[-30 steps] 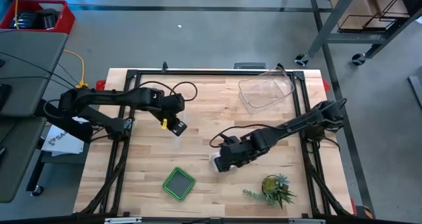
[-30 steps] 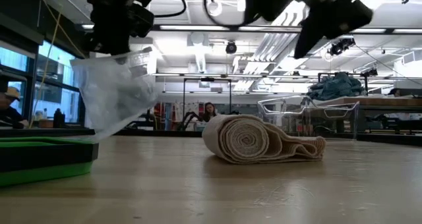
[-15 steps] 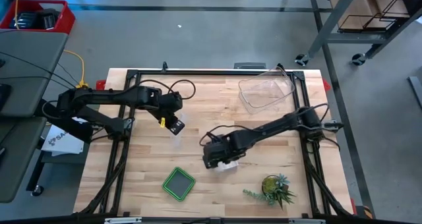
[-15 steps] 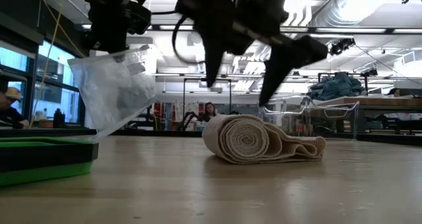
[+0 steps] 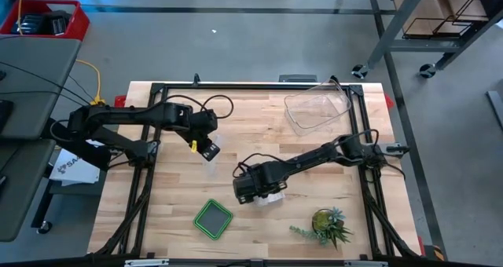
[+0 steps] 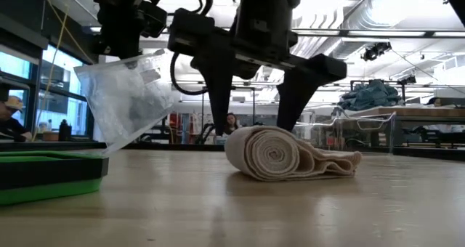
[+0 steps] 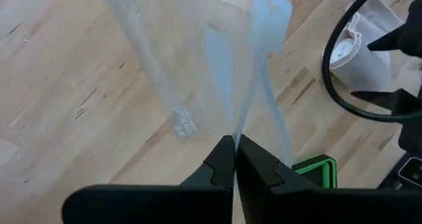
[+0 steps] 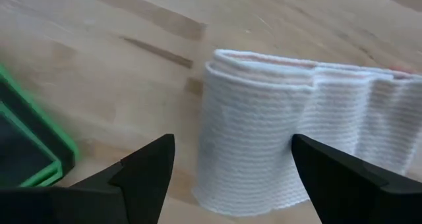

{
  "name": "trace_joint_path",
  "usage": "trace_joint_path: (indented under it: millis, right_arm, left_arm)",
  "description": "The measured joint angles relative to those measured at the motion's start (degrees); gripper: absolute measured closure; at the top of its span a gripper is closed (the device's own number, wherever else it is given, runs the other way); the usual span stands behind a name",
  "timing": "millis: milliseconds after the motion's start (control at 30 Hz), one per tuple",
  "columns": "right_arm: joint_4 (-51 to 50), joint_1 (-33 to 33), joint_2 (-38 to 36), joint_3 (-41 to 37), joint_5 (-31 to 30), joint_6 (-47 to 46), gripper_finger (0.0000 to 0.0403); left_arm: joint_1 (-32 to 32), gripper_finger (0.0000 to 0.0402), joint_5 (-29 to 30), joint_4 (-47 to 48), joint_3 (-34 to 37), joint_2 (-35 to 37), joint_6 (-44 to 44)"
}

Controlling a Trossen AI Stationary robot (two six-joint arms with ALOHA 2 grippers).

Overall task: Roll bandage
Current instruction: Put the rolled white bandage into the transparent zip bag

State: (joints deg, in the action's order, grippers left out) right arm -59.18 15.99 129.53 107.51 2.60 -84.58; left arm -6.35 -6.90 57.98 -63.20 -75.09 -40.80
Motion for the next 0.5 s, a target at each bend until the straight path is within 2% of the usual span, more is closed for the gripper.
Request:
trace_joint_path:
  millis: [267,500]
  right_arm:
    - [-5.1,0.0,0.0,-0.7,0.2,-0.4,0.0103]
    - [-4.9,-0.2,0.5,-0.7,-0.7,4.1,0.011]
  left_arm:
    - [0.0,0.0401,0.0,-1.1,0.0,0.0,0.2]
    - [0.0,0.0401,0.6,-1.5,0.0,0.0,0.5]
